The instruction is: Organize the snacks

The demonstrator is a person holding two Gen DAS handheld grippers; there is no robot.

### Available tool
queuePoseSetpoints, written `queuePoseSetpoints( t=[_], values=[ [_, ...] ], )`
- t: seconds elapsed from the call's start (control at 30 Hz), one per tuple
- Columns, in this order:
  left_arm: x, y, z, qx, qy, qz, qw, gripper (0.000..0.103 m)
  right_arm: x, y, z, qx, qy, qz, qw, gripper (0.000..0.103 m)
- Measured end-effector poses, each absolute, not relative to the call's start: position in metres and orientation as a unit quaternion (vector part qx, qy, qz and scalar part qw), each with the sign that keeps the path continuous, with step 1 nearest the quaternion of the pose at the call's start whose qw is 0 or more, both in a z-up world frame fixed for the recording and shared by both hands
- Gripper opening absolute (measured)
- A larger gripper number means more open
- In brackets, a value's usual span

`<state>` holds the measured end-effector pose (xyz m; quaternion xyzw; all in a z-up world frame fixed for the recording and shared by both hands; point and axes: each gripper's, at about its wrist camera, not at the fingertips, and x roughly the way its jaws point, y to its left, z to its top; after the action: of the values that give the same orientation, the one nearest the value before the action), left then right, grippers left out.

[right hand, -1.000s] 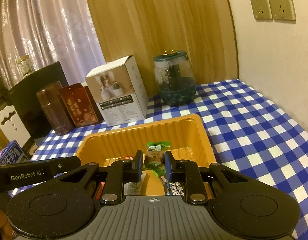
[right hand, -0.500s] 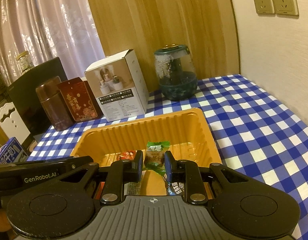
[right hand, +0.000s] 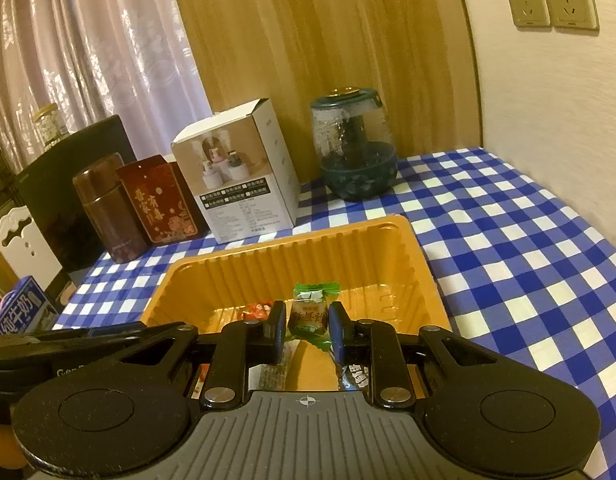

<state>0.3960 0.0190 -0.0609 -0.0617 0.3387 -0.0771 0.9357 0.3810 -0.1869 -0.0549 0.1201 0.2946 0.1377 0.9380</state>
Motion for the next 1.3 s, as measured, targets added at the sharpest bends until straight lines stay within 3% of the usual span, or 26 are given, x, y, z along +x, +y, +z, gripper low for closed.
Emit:
queuePoseSetpoints(
  t=[0.57, 0.63, 0.67, 0.7, 1.3],
  values=[
    [0.395, 0.024, -0.061, -0.058, 0.337, -0.065, 0.937, 0.047, 0.385, -0.189, -0.056, 0.147, 0.297, 0.150, 0.932, 0.024],
    [0.395, 0.025, -0.061, -0.058, 0.338, -0.065, 0.937, 0.047, 0.386, -0.192, -0.056, 0.155, 0.294, 0.148, 0.931, 0.031],
    [0.395, 0.024, -0.061, -0.058, 0.338, -0.064, 0.937, 0.047, 0.386, -0.195, -0.056, 0.164, 0.293, 0.144, 0.931, 0.050],
    [0.395, 0.024, -0.061, -0.058, 0.338, -0.065, 0.937, 0.047, 0.386, -0.198, -0.056, 0.174, 0.290, 0.142, 0.930, 0.060],
    [0.392, 0.021, -0.061, -0.049, 0.339, -0.069, 0.937, 0.047, 0.381, -0.200, -0.049, 0.144, 0.271, 0.123, 0.944, 0.060]
  ],
)
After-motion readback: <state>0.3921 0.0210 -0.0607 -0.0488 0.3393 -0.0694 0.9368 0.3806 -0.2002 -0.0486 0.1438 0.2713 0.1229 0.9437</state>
